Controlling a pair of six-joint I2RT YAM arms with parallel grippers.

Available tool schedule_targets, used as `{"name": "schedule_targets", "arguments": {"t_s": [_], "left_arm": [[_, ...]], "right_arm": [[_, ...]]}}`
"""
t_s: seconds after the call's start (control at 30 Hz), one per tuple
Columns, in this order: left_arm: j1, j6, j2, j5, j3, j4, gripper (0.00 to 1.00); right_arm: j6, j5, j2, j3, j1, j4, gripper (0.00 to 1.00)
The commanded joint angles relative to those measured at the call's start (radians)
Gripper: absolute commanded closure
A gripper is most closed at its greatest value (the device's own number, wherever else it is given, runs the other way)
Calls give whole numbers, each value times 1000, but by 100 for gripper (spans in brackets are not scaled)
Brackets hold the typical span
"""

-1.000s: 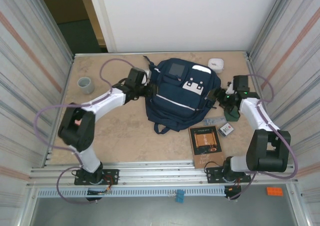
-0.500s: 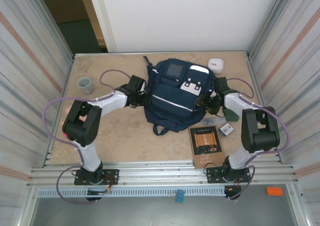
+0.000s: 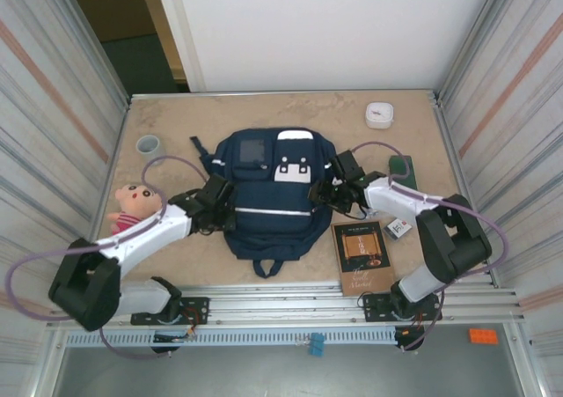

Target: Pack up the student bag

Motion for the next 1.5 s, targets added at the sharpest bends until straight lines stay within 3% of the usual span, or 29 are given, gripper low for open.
{"name": "schedule_targets", "arguments": {"t_s": [0.0, 0.03, 0.13, 0.27, 0.43, 0.57, 0.87, 1.03, 1.13, 1.27, 1.47], "left_arm": [[-83, -35, -116, -89, 23, -104, 72], [-103, -15, -141, -119, 38, -124, 65], [-140, 128, -215, -166, 106, -133, 56], [-146, 478, -273, 3, 134, 11, 38], [-154, 868, -229, 298, 89, 166, 37], [-218, 1134, -102, 305, 78, 224, 34], [-222, 1237, 180, 310, 127, 344, 26], [-222, 1241, 236, 384, 126, 372, 22], [-228, 1234, 258, 355, 115, 398, 22], [-230, 1240, 240, 396, 102, 366, 18], [-230, 1232, 240, 200, 43, 453, 21]], "right_arm": [[63, 56, -117, -28, 58, -48, 39], [59, 78, -150, -29, 57, -72, 37], [16, 127, -277, -21, 39, -139, 29], [-64, 123, -450, -44, 4, -157, 26], [-172, 114, -670, -155, 4, -72, 26], [-235, 92, -808, -234, 6, -30, 27], [-303, 136, -1038, -361, 14, 6, 30], [-302, 144, -1055, -363, 12, -35, 28], [-300, 145, -1046, -360, 9, -47, 26], [-310, 144, -1024, -350, 10, -55, 26], [-325, 132, -979, -348, 9, -37, 25]]}}
